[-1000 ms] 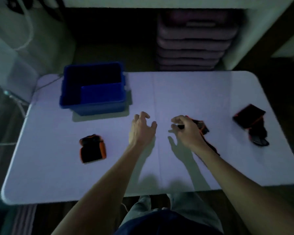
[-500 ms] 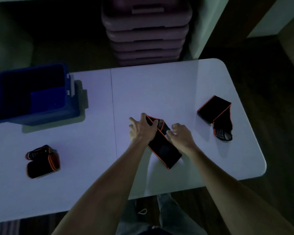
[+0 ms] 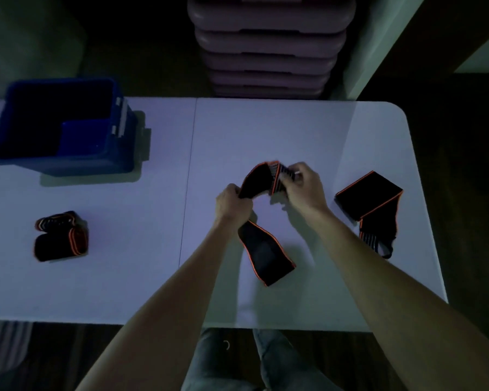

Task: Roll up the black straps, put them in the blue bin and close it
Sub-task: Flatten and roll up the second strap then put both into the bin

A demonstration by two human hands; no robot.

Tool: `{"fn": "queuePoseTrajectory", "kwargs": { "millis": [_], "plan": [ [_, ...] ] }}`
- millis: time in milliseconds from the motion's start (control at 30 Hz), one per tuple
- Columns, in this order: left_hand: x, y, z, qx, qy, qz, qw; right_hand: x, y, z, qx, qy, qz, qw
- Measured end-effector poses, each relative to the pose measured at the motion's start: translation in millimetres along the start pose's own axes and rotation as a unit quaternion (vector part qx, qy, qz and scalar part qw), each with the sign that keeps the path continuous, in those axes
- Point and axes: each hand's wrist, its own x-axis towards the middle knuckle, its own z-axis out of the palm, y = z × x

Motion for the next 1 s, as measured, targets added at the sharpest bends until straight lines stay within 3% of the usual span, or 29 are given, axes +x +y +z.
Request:
{"fn": "queuePoseTrajectory", "kwargs": {
  "millis": [100, 133, 200, 267, 367, 433, 533, 667, 900, 1000],
  "plan": [
    [3.7, -8.1, -8.0, -0.082, -0.016, -0.008, 0.996, 8.8, -15.0, 0.9, 0.190, 0.075, 0.016, 0.979],
    [4.6, -11.3, -8.7, -0.108, -0.018, -0.016, 0.994, 8.7, -14.5, 2.6, 0.200, 0.085, 0.020, 0.976],
    [8.3, -17.8, -8.8, -0.142, -0.018, -0.034, 0.989, 2.7, -6.5, 6.5, 0.123, 0.064, 0.038, 0.990],
    [11.8, -23.6, -8.0, -0.122, -0.008, -0.033, 0.992, -10.1, 9.7, 12.1, 0.013, -0.034, 0.051, 0.998],
    [13.9, -33.9, -8.3, -0.071, 0.050, -0.031, 0.996, -38.3, 38.5, 21.2, -0.112, -0.189, 0.015, 0.975],
    [9.8, -41.2, -10.7, -0.044, 0.079, -0.024, 0.996, -55.7, 54.7, 25.2, -0.146, -0.228, -0.021, 0.962],
    [0.2, -51.2, -15.4, 0.015, 0.094, -0.010, 0.995, -70.5, 67.4, 26.6, -0.163, -0.232, -0.057, 0.957],
    [-11.9, -57.0, -18.4, 0.056, 0.071, -0.077, 0.993, -74.9, 59.5, 34.7, -0.183, -0.244, -0.067, 0.950],
    [-19.7, -60.6, -21.0, 0.012, 0.047, -0.082, 0.995, -71.7, 44.1, 49.3, -0.254, -0.253, -0.090, 0.929],
    [-20.2, -64.5, -20.7, -0.096, 0.033, -0.104, 0.989, -68.4, 34.4, 42.2, -0.234, -0.216, -0.175, 0.931]
  ]
}}
